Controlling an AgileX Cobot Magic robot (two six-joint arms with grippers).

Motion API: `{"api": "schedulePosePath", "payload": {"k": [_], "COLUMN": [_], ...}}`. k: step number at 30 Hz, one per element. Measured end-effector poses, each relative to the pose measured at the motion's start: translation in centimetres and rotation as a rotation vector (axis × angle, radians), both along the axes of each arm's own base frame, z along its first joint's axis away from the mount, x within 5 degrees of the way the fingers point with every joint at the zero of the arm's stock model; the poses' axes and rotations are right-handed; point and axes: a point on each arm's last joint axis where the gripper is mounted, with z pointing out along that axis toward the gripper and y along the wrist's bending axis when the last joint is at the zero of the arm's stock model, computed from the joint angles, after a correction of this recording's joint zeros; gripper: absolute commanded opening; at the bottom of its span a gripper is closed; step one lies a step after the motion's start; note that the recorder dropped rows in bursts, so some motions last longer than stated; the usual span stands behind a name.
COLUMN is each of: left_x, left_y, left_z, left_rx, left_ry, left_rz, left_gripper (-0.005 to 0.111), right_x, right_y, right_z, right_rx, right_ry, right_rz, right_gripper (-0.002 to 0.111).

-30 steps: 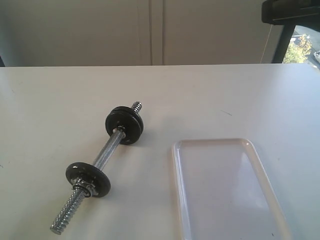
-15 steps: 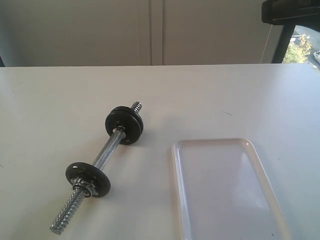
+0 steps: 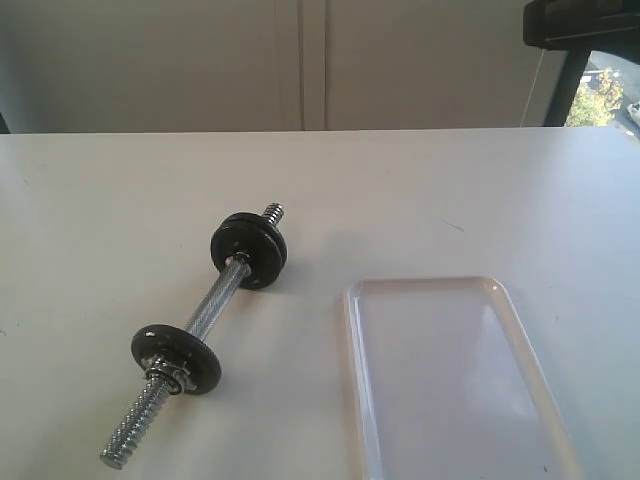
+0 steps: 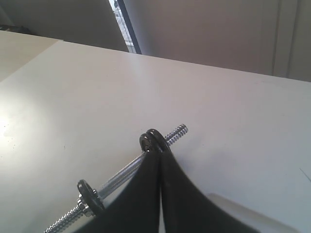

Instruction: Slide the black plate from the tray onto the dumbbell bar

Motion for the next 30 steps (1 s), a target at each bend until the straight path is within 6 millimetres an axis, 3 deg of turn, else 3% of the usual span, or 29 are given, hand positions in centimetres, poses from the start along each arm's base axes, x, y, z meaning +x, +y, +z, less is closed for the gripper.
{"api": "schedulePosePath", "payload": {"k": [25, 30], "left_x": [0.1, 0.1], "left_y": [0.3, 0.3], "left_z": [0.1, 0.1], "left_rx": [-0.002, -0.002], "left_ry": [-0.013, -0.013], "left_rz": [0.065, 0.065], "left_gripper": [0.0, 0.0], "right_x": [0.0, -2.0], "right_y": [0.0, -0.2], "right_z": [0.0, 0.9], "right_rx": [-0.002, -0.008], "right_ry": [0.0, -0.066], "right_rz": [0.0, -0.006], "right_gripper": [0.0, 0.0]}}
